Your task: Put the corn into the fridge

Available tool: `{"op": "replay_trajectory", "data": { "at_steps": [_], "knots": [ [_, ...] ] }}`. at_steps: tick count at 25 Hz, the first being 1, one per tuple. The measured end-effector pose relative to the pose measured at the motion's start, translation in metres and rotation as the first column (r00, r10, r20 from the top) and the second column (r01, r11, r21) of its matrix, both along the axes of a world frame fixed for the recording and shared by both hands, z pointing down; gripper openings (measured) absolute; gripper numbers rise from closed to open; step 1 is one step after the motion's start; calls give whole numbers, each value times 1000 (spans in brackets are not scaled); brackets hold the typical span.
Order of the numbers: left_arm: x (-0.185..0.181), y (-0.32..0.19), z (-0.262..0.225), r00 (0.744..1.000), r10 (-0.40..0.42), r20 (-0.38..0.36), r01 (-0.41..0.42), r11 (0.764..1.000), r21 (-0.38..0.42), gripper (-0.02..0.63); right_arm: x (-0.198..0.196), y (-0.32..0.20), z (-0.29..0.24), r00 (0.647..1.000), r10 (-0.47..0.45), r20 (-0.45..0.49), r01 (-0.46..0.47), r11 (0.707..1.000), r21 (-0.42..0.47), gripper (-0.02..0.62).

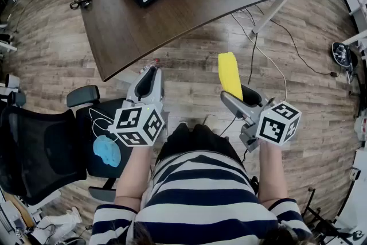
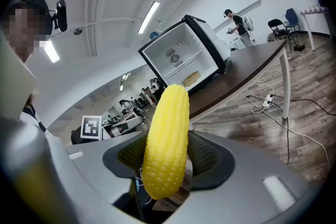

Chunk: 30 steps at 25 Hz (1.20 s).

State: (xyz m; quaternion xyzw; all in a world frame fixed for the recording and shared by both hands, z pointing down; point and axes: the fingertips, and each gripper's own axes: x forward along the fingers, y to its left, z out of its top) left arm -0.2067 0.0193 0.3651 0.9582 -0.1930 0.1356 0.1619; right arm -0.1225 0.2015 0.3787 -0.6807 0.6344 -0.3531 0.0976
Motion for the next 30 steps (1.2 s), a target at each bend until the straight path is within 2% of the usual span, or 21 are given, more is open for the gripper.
{"op": "replay_trajectory", "data": {
  "at_steps": [10, 15, 23, 30],
  "knots": [
    [5, 13, -3, 998, 61, 6, -61, 998, -14, 0, 7, 6, 2, 999, 23, -34, -24, 999, -34, 242],
    [14, 22, -4, 996, 84, 10, -83, 996, -13, 0, 16, 10, 3, 999, 42, -16, -42, 999, -30, 242],
    [28, 28, -8, 996, 82, 17, -82, 997, -1, 0, 38, 16, 2, 998, 43, -35, -45, 998, -36, 242],
    [53, 33, -10, 997, 67, 35, -68, 998, 19, 0, 68, 21, 1, 998, 32, -59, -35, 998, -45, 241]
  ]
}}
